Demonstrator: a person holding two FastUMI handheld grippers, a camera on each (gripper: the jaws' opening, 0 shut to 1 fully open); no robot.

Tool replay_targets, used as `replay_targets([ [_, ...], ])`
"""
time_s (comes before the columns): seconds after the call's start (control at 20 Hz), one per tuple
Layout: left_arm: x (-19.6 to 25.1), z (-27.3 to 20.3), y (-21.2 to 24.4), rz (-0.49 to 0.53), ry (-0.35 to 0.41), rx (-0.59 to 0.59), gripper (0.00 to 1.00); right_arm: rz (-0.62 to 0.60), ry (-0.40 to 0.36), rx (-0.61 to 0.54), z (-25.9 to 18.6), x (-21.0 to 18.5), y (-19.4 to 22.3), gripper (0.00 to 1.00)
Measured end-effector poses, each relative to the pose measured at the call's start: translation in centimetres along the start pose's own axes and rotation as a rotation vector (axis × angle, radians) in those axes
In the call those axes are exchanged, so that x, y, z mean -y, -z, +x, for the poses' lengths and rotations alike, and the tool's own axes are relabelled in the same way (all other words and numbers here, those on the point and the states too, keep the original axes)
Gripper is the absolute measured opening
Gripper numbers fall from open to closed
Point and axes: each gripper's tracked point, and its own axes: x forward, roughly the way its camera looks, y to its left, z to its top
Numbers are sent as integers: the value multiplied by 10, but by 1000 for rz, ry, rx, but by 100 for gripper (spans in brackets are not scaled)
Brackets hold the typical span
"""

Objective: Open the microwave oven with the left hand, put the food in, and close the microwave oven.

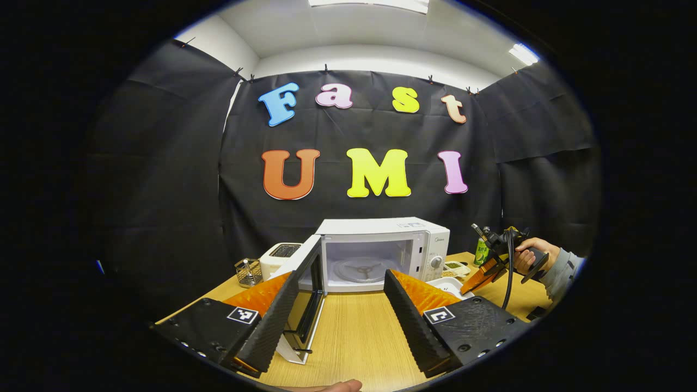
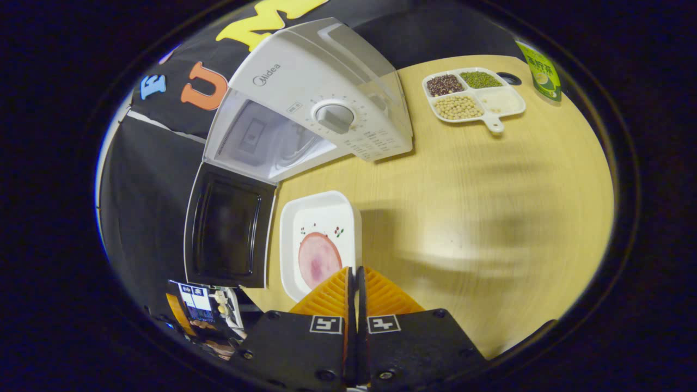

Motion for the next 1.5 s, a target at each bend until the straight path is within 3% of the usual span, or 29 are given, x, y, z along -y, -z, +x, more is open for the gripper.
replay_targets([
  [0.3, -28, -3, 2, 56, -67, -9, 94, 76, -8, 37, 42, -44, -12, 4],
  [0.45, -29, -7, 0, 38, -56, -12, 94, 142, 23, 97, 66, -69, -22, 4],
  [0.7, -47, -11, -1, 31, -69, -15, 94, 272, -47, 167, 109, -130, -35, 4],
  [0.95, -73, -14, 8, 15, -96, -47, 94, 462, -63, 370, 141, -150, -81, 4],
  [1.15, -96, -16, 16, 22, -138, -61, 94, 648, -74, 564, 148, -146, -128, 4],
  [1.3, -109, -10, 24, 15, -171, -72, 94, 741, -35, 736, 149, -134, -157, 4],
  [1.35, -110, -9, 30, 14, -174, -87, 84, 760, -30, 772, 151, -135, -164, 4],
  [1.4, -112, -8, 34, 19, -179, -102, 95, 781, -34, 797, 154, -137, -172, 4],
  [1.45, -115, -7, 34, 24, -184, -108, 95, 796, -48, 809, 159, -142, -177, 4],
  [1.5, -116, -7, 35, 26, -189, -115, 87, 807, -61, 816, 163, -144, -182, 4],
])
